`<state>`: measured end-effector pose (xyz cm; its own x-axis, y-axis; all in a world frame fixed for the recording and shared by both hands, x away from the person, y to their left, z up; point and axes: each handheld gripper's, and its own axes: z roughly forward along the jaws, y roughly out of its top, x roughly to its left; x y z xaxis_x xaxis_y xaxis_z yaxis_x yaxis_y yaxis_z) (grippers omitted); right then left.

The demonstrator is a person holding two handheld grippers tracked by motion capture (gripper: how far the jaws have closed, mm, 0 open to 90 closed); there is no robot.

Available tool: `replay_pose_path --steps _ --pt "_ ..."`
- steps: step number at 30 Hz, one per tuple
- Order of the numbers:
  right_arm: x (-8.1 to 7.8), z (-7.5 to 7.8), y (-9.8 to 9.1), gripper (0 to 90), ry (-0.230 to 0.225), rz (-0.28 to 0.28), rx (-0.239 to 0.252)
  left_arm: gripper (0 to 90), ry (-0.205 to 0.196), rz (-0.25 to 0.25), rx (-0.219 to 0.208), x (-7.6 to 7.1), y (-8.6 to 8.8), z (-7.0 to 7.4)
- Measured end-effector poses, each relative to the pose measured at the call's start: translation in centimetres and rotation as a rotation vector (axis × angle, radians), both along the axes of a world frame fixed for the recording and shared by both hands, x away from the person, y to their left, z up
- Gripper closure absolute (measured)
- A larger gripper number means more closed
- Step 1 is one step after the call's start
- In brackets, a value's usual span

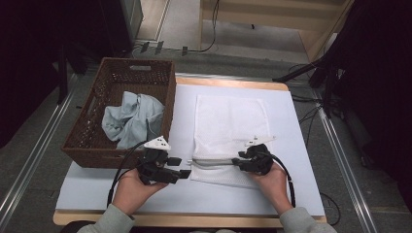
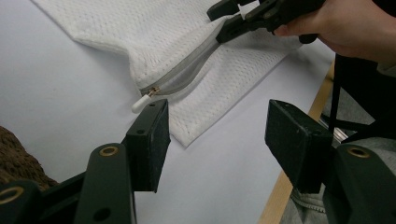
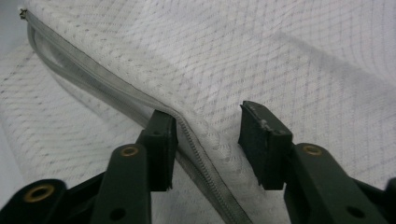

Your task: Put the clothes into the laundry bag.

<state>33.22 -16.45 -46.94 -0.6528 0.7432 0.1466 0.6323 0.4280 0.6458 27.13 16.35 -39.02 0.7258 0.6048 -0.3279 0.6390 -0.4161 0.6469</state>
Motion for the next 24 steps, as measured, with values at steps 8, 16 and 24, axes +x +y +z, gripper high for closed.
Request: replay_pose_path --steps 8,16,24 --pt "0.5 0.0 0.1 77.8 0.010 -0.004 0.009 40.6 0.005 -0.004 0.003 0.0 -0.1 -0.1" --pt "0.6 1.0 0.1 83.5 -0.031 -0.021 0.051 40.7 0.006 -0.007 0.004 0.0 -0.3 -0.2" --pt "0.3 2.7 -0.4 84.7 -0.071 -0.028 0.095 40.9 0.010 -0.009 0.005 0.0 -0.3 -0.2"
